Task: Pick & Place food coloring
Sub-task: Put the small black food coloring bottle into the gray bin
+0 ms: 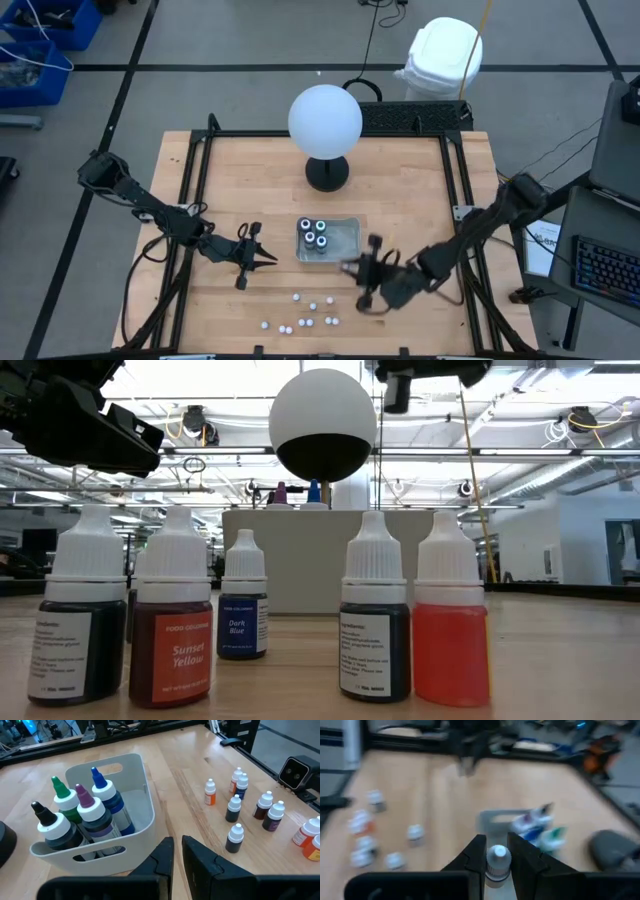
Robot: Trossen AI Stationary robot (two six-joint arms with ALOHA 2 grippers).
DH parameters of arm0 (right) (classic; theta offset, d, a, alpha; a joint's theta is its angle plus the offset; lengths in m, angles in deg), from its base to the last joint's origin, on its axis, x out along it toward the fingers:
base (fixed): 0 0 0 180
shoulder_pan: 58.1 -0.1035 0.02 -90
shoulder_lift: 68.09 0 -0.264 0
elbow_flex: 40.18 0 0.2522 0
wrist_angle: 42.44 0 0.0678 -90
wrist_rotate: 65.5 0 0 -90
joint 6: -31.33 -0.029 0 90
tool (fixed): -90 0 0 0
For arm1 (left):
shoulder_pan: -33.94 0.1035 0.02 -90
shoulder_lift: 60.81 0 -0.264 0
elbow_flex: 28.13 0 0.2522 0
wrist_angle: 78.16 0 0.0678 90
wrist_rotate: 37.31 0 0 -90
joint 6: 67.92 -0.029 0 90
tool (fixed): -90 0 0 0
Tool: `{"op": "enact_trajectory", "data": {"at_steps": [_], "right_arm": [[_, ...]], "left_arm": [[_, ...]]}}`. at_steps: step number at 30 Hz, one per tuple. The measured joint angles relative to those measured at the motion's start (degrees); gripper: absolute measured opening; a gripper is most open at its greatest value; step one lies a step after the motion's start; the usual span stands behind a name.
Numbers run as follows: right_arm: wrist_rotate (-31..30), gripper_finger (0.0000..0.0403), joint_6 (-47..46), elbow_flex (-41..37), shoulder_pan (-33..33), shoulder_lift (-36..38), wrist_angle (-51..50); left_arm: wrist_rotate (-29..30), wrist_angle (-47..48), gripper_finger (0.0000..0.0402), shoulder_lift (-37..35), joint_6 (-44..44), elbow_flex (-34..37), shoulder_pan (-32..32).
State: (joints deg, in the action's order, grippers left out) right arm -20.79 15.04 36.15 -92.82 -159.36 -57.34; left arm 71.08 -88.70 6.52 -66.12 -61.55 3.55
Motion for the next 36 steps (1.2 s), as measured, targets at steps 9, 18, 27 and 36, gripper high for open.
{"op": "enact_trajectory", "data": {"at_steps": [9, 18, 27, 36], "right_arm": [[9.6, 0.0049, 3.3, -10.77, 13.25, 1.34, 9.72], [17.78, 0.0049, 0.32, -20.76, 18.88, 0.54, 25.03], [21.54, 0.0049, -1.15, -16.61, 21.68, -6.8, 21.43], [23.05, 0.0049, -2.54, -16.02, 22.33, -7.28, 20.46]], "left_arm": [[0.0, 0.09, 0.0047, 0.0, -0.15, 0.0, 0.0], [0.13, 0.17, 0.0047, 0.0, -1.72, 0.0, 0.0], [0.19, 0.19, 0.0047, -0.01, -1.84, 0.0, 0.0], [0.17, 0.22, 0.0047, -0.02, -1.95, 0.0, 0.0]]}}
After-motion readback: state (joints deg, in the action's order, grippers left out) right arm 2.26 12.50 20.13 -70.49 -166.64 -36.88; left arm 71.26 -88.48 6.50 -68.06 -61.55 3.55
